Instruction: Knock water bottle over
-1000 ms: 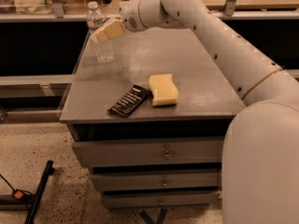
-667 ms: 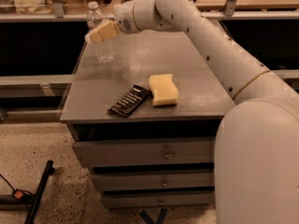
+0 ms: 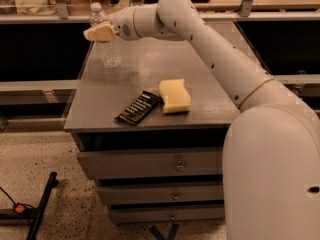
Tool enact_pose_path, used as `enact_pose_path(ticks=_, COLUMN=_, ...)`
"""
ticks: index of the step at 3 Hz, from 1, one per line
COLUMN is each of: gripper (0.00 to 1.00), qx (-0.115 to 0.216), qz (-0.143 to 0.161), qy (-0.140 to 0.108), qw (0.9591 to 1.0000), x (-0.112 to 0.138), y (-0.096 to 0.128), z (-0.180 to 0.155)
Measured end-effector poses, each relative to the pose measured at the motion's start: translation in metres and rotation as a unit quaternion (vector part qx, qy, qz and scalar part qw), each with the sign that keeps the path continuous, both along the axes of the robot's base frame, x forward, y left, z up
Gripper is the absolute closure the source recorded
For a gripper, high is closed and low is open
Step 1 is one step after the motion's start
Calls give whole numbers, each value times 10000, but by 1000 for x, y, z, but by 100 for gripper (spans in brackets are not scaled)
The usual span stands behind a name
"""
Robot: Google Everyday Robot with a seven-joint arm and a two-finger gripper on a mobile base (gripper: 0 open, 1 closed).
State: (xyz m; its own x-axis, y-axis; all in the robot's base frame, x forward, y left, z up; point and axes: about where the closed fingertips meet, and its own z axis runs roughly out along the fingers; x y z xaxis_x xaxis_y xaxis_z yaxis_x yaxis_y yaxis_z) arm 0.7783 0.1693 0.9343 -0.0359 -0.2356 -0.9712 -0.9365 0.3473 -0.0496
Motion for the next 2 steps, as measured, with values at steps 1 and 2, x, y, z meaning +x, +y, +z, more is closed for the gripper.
enact_pose_path(ticks=1, gripper=64, qx=519, qz=-118, qy=291, qw=9982, x=1, y=0, z=-10)
enact_pose_path(ticks=2, gripper=86, qx=632, qz=-278, qy=302, qw=9972, x=5, y=-13, z=-2)
